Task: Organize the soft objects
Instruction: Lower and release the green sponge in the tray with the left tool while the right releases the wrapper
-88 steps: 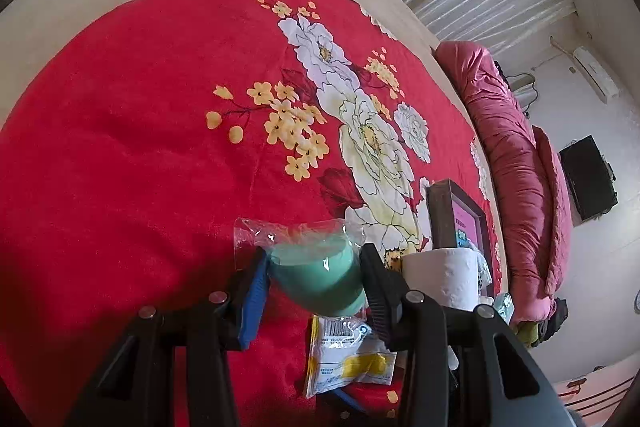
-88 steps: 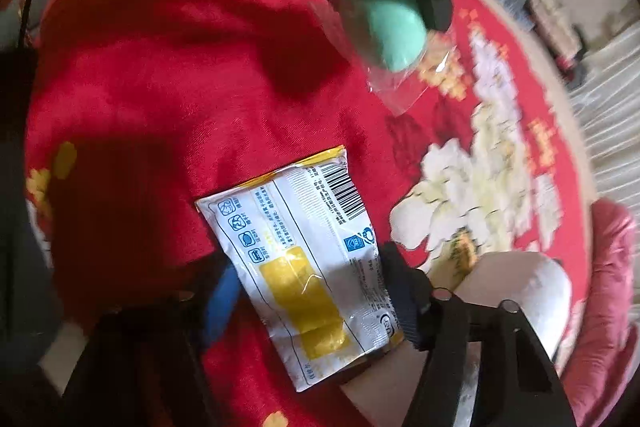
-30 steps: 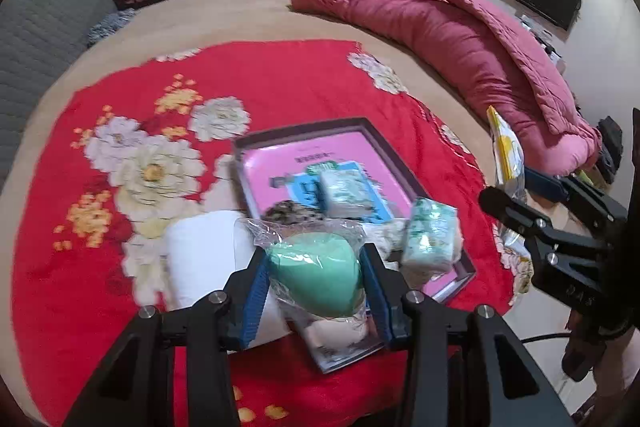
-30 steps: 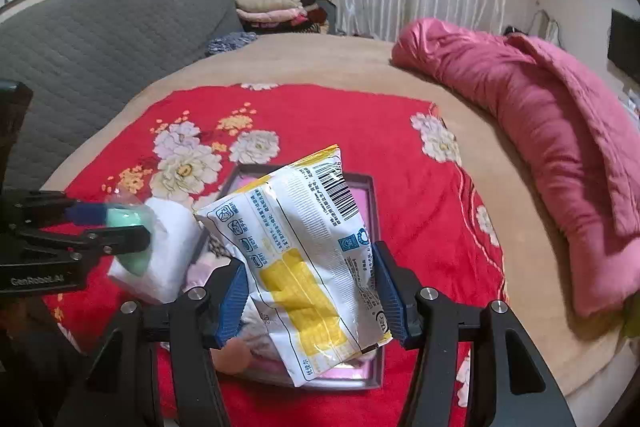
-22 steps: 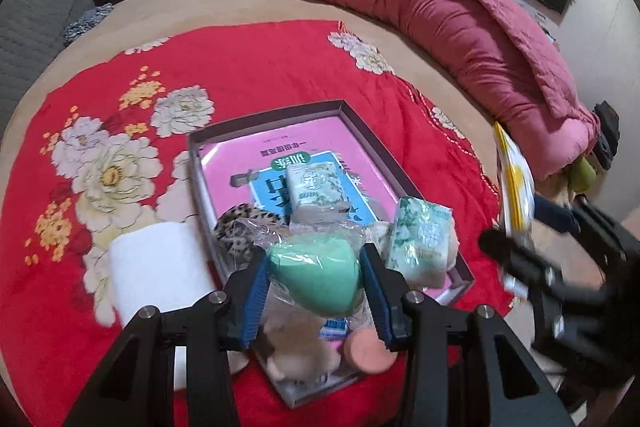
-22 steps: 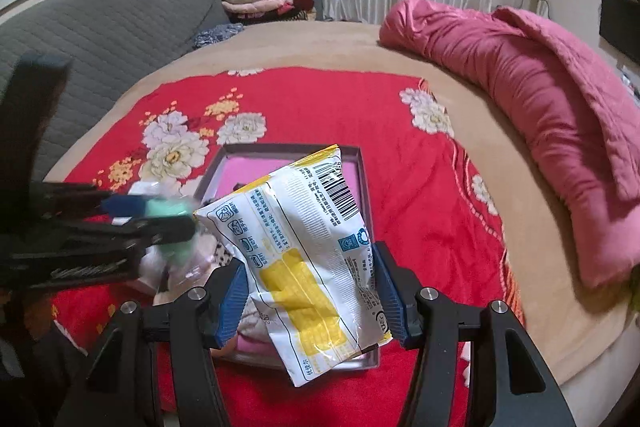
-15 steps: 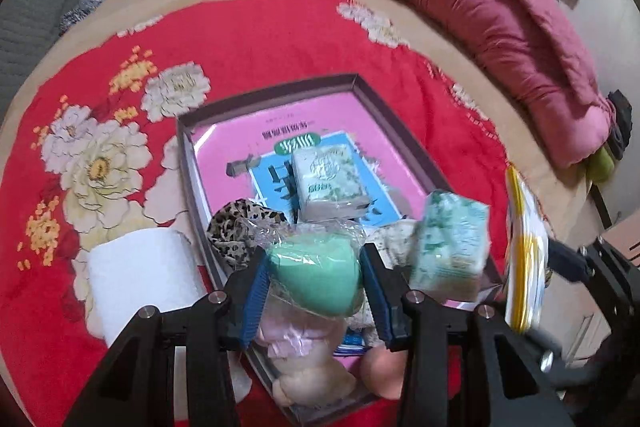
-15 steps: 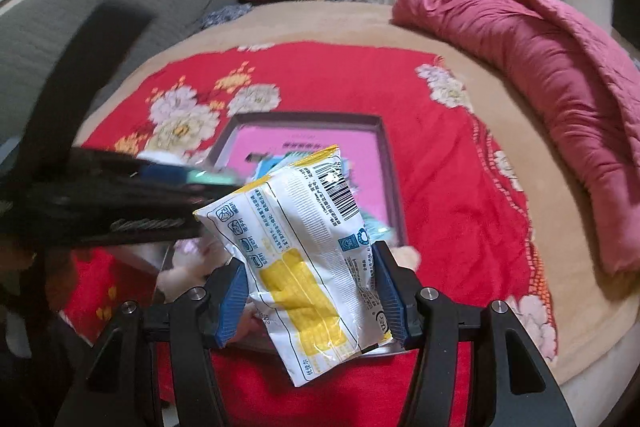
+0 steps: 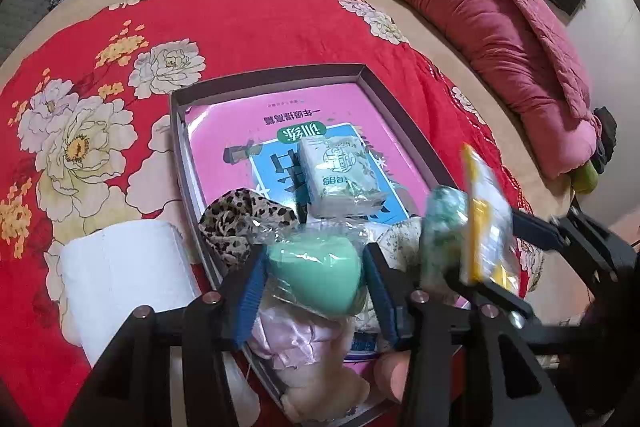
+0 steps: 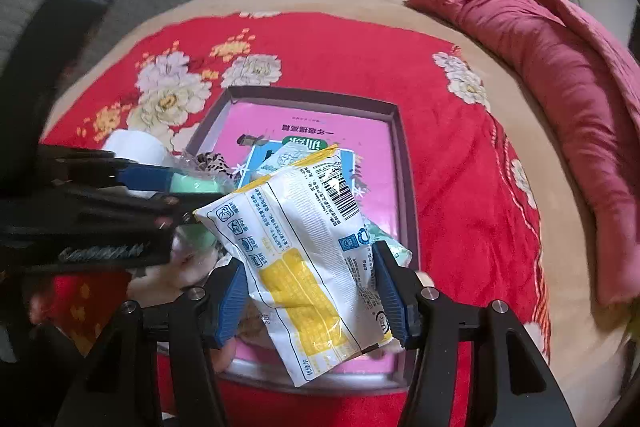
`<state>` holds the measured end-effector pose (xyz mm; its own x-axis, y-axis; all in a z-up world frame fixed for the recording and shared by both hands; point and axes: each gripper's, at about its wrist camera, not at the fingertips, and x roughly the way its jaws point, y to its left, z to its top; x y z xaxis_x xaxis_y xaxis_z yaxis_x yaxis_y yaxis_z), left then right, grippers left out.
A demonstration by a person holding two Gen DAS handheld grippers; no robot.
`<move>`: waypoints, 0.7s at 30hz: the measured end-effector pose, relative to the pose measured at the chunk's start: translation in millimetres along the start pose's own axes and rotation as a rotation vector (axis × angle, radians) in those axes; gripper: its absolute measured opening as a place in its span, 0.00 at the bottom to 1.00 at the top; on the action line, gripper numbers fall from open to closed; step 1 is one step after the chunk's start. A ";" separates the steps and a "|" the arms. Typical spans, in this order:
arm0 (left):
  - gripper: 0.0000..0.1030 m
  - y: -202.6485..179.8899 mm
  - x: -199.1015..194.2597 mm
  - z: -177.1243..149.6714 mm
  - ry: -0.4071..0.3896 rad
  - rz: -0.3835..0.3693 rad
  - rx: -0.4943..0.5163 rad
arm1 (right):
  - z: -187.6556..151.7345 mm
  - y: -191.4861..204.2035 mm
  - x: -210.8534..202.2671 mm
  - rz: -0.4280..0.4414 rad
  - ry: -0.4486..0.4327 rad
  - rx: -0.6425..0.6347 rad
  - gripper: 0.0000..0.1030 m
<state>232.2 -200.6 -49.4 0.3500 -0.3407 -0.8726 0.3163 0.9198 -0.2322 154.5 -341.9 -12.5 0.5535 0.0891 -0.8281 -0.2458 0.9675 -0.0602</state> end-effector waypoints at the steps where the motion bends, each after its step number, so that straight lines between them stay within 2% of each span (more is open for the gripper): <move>1: 0.49 1.8 -0.2 -0.6 0.000 -0.004 -0.002 | 3.5 1.6 4.7 0.000 0.008 -0.008 0.59; 4: 0.49 1.9 -0.6 -0.8 0.004 -0.008 0.002 | 10.7 4.1 22.1 -0.007 0.055 -0.017 0.60; 9: 0.53 -1.8 -0.8 -1.4 0.005 0.000 0.020 | 14.2 12.9 36.8 -0.031 0.083 -0.071 0.65; 11: 0.57 -2.9 -1.5 -2.0 0.005 0.005 0.027 | 14.0 14.3 35.7 -0.030 0.079 -0.084 0.65; 14: 0.58 -1.4 -1.5 -3.9 0.014 0.002 0.023 | 11.7 11.3 29.0 -0.014 0.070 -0.070 0.66; 17: 0.58 -0.1 -3.9 -4.7 0.009 0.000 0.020 | 7.6 7.0 20.7 -0.012 0.056 -0.054 0.71; 21: 0.58 1.7 -7.9 -4.0 0.005 -0.006 0.007 | 3.7 1.7 9.7 0.012 0.014 -0.027 0.72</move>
<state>226.4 -195.5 -44.7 0.3437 -0.3452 -0.8734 0.3245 0.9164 -0.2345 162.4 -338.5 -18.6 0.5390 0.0971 -0.8367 -0.2735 0.9597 -0.0648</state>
